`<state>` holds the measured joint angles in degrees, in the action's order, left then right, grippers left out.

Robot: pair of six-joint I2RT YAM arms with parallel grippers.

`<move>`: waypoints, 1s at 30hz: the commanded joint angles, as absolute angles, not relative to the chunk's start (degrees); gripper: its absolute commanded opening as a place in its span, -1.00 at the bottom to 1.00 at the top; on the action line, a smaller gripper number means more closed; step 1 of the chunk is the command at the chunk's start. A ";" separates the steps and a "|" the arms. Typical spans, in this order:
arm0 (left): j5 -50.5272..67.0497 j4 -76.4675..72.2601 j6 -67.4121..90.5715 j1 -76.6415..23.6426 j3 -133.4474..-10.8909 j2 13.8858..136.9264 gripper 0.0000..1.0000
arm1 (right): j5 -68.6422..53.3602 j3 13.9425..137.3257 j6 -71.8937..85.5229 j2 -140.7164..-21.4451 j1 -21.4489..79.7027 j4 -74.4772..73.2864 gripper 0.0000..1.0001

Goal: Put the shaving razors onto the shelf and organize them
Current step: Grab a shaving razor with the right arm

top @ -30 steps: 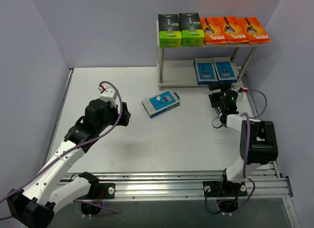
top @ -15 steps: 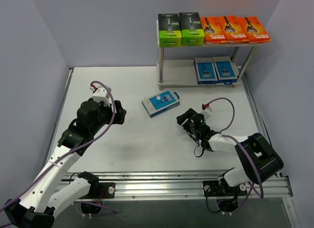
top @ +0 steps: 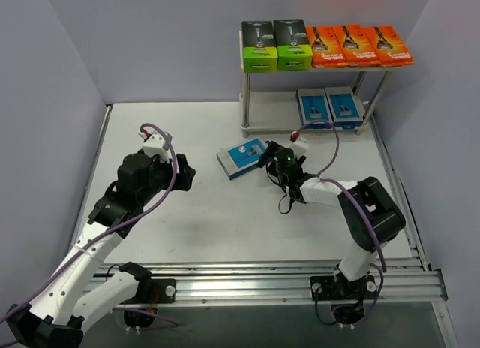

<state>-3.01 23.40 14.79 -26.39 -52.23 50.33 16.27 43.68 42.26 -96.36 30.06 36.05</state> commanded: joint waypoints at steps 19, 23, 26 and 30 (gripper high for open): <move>-3.16 23.03 13.89 -28.12 -55.72 48.87 0.78 | 17.14 65.91 32.44 -112.85 27.95 29.45 0.72; -3.08 23.11 13.80 -28.30 -55.81 49.04 0.78 | 16.88 67.50 31.47 -113.82 27.95 28.92 0.72; -3.08 23.20 13.80 -28.30 -55.81 49.13 0.78 | 16.44 68.11 30.68 -114.87 27.77 29.26 0.72; -3.08 23.20 13.80 -28.30 -55.90 49.31 0.78 | 14.94 68.29 30.76 -115.84 27.07 30.06 0.72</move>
<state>-2.70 23.57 14.35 -28.03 -52.97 49.39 15.57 66.39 32.03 -114.96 27.73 29.32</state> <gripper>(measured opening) 0.891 0.860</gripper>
